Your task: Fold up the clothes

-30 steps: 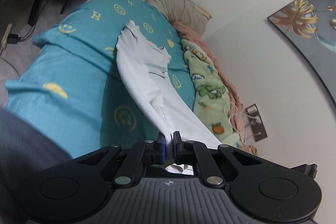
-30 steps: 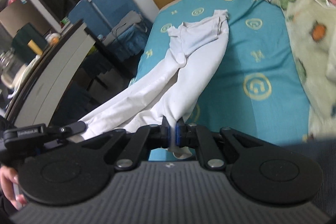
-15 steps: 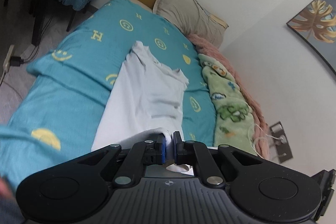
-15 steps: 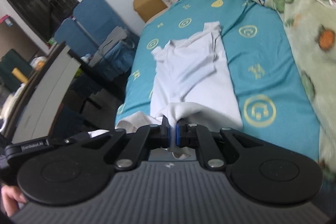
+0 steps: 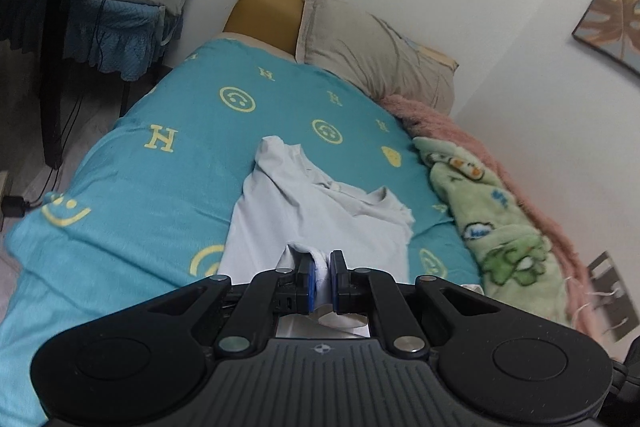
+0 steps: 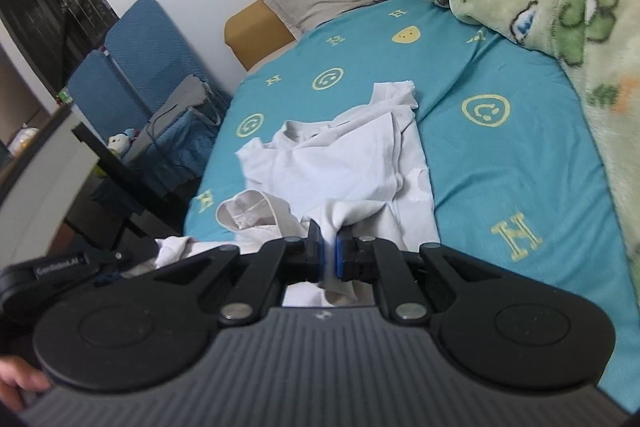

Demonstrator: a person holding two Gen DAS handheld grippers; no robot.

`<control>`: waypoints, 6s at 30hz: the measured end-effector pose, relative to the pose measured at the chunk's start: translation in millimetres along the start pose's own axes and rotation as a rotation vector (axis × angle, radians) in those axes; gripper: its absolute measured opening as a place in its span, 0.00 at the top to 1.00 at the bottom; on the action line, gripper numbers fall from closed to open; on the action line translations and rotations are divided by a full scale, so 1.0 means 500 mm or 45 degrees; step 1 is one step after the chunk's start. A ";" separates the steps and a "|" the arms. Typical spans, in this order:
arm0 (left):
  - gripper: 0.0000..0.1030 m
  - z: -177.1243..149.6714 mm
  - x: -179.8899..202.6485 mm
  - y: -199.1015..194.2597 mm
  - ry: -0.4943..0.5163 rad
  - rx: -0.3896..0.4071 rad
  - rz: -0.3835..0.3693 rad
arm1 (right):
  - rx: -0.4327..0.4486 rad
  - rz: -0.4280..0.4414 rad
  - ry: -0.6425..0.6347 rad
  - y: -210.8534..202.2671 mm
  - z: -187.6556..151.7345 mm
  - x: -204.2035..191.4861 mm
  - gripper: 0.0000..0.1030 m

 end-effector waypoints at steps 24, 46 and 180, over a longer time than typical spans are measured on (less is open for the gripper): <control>0.34 -0.047 0.011 0.120 0.325 -0.036 0.062 | -0.061 -0.051 -0.226 0.158 -0.063 0.006 0.19; 0.25 -0.183 -0.010 -0.100 0.052 -0.329 0.061 | 0.035 -0.161 -0.137 -0.083 -0.069 -0.001 0.19; 0.97 -0.055 -0.012 -0.377 -0.757 0.114 -0.298 | 0.276 0.095 0.746 -0.323 -0.043 -0.014 0.93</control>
Point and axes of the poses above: each gripper's, at about its wrist camera, not at the fingertips, and y roughly the way its jaws point, x to its right, z to its top, the point moved 6 cm from there along y, roughly the way its jaws point, and after that the axes turned 8 degrees about x, right-handed, at the moved point
